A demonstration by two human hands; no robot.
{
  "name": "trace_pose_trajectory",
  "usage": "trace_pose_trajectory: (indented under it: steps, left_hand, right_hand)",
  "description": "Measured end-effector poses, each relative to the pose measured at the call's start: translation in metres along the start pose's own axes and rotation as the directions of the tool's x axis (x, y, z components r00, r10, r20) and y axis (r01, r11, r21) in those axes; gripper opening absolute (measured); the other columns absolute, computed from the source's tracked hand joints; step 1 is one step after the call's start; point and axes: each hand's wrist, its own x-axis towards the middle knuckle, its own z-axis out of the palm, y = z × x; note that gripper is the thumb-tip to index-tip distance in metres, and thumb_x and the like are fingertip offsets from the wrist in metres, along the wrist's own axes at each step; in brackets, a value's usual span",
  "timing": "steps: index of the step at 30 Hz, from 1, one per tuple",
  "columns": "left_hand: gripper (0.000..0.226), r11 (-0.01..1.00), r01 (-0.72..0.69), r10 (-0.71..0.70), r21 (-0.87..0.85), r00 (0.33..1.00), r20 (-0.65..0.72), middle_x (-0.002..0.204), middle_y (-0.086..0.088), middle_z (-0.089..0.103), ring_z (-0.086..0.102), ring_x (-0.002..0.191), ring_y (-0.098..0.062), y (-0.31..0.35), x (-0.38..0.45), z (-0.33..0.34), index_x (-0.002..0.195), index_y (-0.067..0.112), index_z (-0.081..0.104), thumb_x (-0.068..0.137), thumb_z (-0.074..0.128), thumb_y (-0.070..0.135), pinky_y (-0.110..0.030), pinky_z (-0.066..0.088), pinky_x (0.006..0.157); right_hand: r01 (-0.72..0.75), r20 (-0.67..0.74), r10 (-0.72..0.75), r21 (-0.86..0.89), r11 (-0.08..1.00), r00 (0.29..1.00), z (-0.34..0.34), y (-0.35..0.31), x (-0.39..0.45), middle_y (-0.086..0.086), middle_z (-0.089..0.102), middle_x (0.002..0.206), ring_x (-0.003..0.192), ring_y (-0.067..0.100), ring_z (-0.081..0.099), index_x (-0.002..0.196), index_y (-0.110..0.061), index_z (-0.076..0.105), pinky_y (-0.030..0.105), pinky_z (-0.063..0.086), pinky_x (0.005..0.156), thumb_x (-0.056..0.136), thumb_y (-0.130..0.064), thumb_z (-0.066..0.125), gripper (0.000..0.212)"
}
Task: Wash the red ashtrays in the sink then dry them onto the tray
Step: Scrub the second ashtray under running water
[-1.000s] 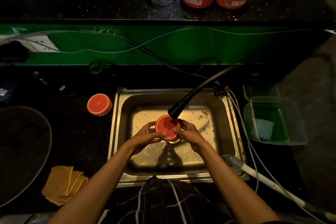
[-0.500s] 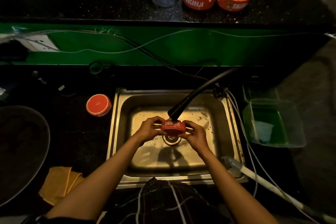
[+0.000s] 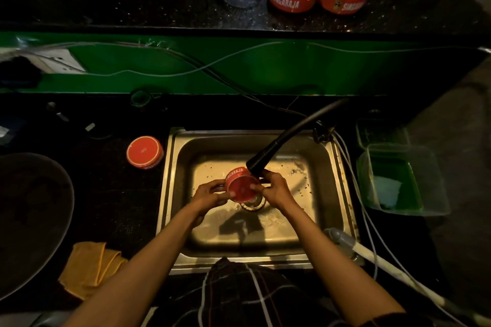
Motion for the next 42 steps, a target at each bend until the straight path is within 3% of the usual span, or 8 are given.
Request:
trace_pose_trajectory:
  steps: [5, 10, 17, 21, 24, 32, 38, 42]
  left_hand:
    - [0.046, 0.997, -0.054, 0.058, 0.063, 0.997, -0.055, 0.106, 0.005, 0.067, 0.062, 0.098, -0.007, 0.022, -0.008, -0.014, 0.123, 0.022, 0.063, 0.081, 0.081, 0.019, -0.027, 0.053, 0.086]
    - [0.024, 0.996, -0.066, 0.071, 0.061, 0.994, -0.084, 0.105, -0.009, 0.073, 0.069, 0.095, -0.02, 0.04, 0.003, 0.004, 0.109, 0.015, 0.071, 0.09, 0.071, 0.029, -0.028, 0.059, 0.075]
    - [0.03, 0.988, 0.148, -0.148, -0.043, 0.989, 0.007, 0.093, -0.012, 0.074, 0.071, 0.083, -0.02, 0.04, 0.02, 0.052, 0.106, 0.0, 0.069, 0.089, 0.072, 0.023, -0.033, 0.058, 0.078]
    - [0.036, 0.947, 0.261, -0.254, -0.187, 0.965, 0.061, 0.11, -0.02, 0.071, 0.068, 0.101, -0.026, 0.029, 0.022, 0.062, 0.116, -0.004, 0.063, 0.088, 0.072, 0.016, -0.04, 0.055, 0.095]
    - [0.033, 0.908, 0.303, -0.292, -0.288, 0.953, 0.082, 0.119, -0.022, 0.066, 0.065, 0.104, -0.029, 0.024, 0.019, 0.05, 0.121, -0.006, 0.06, 0.091, 0.066, 0.006, -0.043, 0.057, 0.089]
    - [0.053, 0.912, 0.162, -0.186, -0.376, 0.982, -0.027, 0.117, -0.019, 0.067, 0.067, 0.101, -0.03, 0.015, 0.012, 0.004, 0.126, 0.009, 0.056, 0.08, 0.068, -0.015, -0.041, 0.059, 0.081]
    - [0.054, 0.98, -0.025, 0.002, -0.198, 0.994, -0.111, 0.112, -0.009, 0.067, 0.065, 0.103, -0.025, 0.015, 0.007, -0.011, 0.112, 0.012, 0.066, 0.068, 0.077, -0.017, -0.041, 0.055, 0.086]
    - [0.056, 0.996, -0.085, 0.087, 0.03, 0.994, -0.062, 0.115, -0.007, 0.068, 0.064, 0.11, -0.021, 0.016, 0.01, -0.008, 0.108, 0.017, 0.068, 0.063, 0.081, -0.014, -0.033, 0.056, 0.083]
  right_hand:
    - [-0.133, 0.137, 0.099, 0.27, 0.954, 0.986, 0.014, -0.007, 0.0, 0.003, 0.07, 0.12, 0.11, 0.021, 0.066, 0.125, -0.016, 0.064, 0.039, 0.053, 0.095, 0.087, -0.013, 0.074, 0.04]
    - [-0.295, 0.21, 0.218, 0.475, 0.829, 0.953, 0.016, 0.002, -0.016, 0.015, 0.073, 0.113, 0.093, 0.026, 0.064, 0.115, -0.012, 0.068, 0.038, 0.05, 0.082, 0.082, -0.036, 0.08, 0.042]
    - [-0.377, 0.083, 0.43, 0.646, 0.664, 0.899, -0.012, 0.018, -0.03, 0.014, 0.075, 0.098, 0.072, 0.018, 0.07, 0.109, 0.0, 0.068, 0.027, 0.053, 0.057, 0.085, -0.03, 0.077, 0.04]
    - [-0.359, -0.006, 0.45, 0.593, 0.72, 0.893, -0.025, 0.024, -0.024, 0.015, 0.075, 0.098, 0.079, 0.024, 0.069, 0.102, -0.001, 0.067, 0.031, 0.051, 0.063, 0.082, -0.032, 0.079, 0.038]
    - [-0.33, -0.006, 0.392, 0.527, 0.783, 0.92, -0.025, 0.017, -0.017, 0.015, 0.075, 0.102, 0.087, 0.026, 0.069, 0.108, 0.0, 0.07, 0.033, 0.047, 0.075, 0.086, -0.026, 0.076, 0.034]
    - [-0.263, 0.13, 0.233, 0.328, 0.907, 0.964, 0.003, -0.013, 0.011, 0.01, 0.071, 0.102, 0.087, 0.017, 0.066, 0.117, -0.003, 0.068, 0.019, 0.054, 0.066, 0.086, -0.001, 0.073, 0.032]
    - [-0.277, 0.225, 0.207, 0.346, 0.896, 0.952, 0.009, -0.002, 0.005, 0.002, 0.076, 0.102, 0.098, 0.022, 0.071, 0.108, -0.019, 0.07, 0.038, 0.057, 0.092, 0.081, -0.003, 0.078, 0.033]
    - [-0.202, 0.17, 0.152, 0.334, 0.921, 0.974, 0.001, 0.011, -0.017, 0.0, 0.074, 0.11, 0.102, 0.013, 0.069, 0.119, -0.018, 0.066, 0.025, 0.057, 0.082, 0.078, -0.006, 0.08, 0.045]
